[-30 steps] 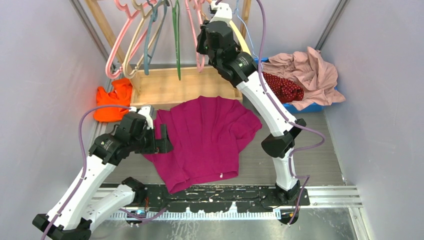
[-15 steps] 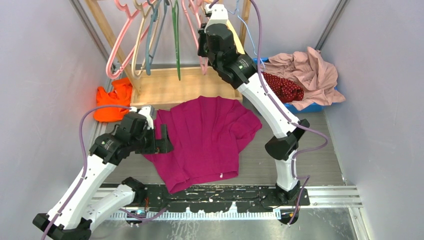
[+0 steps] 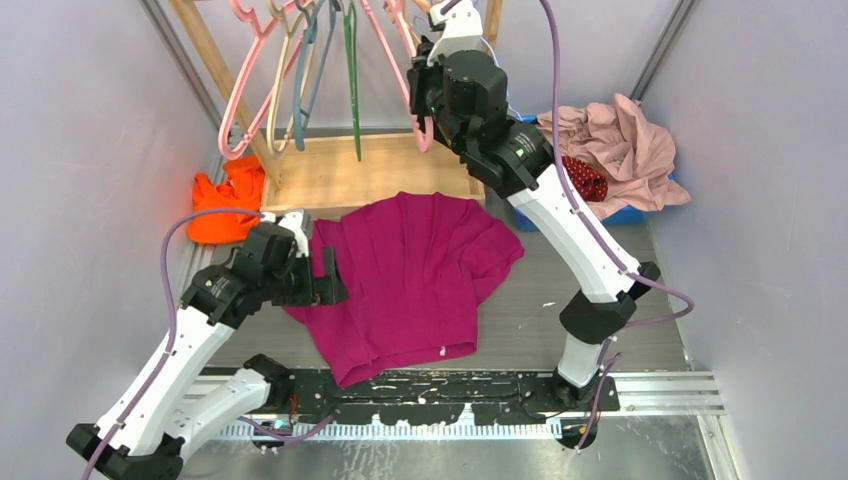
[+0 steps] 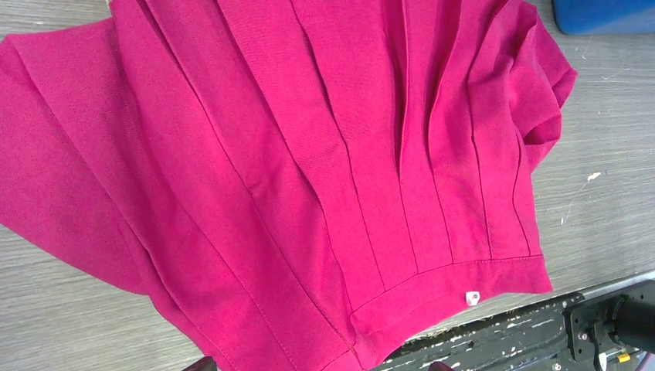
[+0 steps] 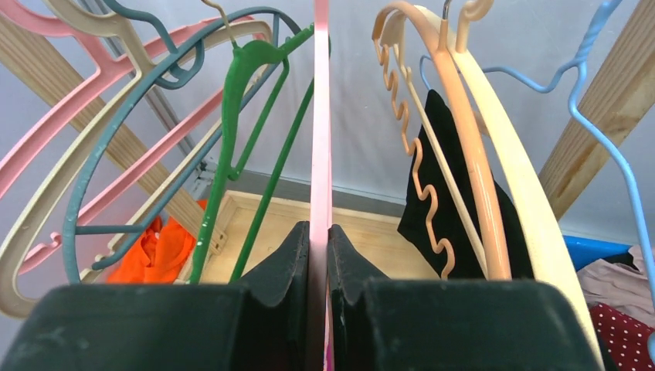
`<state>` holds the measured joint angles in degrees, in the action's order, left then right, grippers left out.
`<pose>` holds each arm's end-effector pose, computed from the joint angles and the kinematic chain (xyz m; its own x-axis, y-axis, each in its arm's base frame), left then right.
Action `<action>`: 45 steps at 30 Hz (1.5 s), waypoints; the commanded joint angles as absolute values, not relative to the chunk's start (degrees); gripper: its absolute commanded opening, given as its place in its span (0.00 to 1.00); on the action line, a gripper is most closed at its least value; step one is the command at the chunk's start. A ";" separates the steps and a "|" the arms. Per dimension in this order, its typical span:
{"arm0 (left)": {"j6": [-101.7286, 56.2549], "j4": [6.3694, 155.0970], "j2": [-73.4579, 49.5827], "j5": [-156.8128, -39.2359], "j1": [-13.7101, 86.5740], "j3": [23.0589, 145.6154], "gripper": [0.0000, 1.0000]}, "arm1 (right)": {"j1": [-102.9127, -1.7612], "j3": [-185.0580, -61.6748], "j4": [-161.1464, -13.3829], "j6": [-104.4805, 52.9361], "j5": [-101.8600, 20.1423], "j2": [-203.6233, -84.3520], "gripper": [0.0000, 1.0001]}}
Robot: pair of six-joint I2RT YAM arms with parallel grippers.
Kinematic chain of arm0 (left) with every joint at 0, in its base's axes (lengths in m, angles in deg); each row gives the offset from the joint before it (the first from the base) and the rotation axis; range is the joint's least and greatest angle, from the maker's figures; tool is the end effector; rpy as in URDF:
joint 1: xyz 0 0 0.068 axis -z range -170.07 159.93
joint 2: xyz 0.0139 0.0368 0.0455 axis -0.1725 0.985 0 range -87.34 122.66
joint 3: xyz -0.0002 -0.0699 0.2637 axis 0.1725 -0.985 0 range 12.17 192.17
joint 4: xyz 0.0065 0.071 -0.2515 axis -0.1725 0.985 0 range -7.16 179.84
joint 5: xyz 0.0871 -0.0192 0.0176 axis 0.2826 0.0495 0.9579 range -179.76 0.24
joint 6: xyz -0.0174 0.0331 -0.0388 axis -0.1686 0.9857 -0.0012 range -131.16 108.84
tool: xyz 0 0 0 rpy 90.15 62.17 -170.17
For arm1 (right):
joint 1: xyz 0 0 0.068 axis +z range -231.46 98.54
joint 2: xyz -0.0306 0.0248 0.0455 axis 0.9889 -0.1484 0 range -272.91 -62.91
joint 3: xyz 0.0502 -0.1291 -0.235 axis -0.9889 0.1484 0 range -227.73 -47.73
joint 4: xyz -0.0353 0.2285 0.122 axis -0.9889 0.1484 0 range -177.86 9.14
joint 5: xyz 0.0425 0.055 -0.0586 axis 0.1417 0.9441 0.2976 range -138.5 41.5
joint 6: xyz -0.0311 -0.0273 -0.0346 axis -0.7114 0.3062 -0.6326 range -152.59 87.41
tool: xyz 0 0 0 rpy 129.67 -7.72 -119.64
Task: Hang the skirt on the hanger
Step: Pick up the hanger from the clothesline.
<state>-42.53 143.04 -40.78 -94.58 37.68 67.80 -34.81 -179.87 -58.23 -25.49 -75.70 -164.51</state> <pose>0.1222 -0.0678 0.3178 -0.8541 -0.1369 -0.5018 0.0772 0.9207 -0.3826 0.2584 0.2502 0.5499 -0.0305 0.1278 -0.9913 -0.3319 0.9342 0.1307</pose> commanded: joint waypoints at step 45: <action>-64.98 125.31 -20.92 -72.13 83.53 62.19 0.99 | -43.44 -116.54 -11.91 8.11 -45.76 -86.65 0.01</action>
<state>-59.25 124.88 -10.35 -78.82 82.36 63.78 -39.38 -117.38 -12.25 10.26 -54.94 -86.24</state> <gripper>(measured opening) 0.989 0.160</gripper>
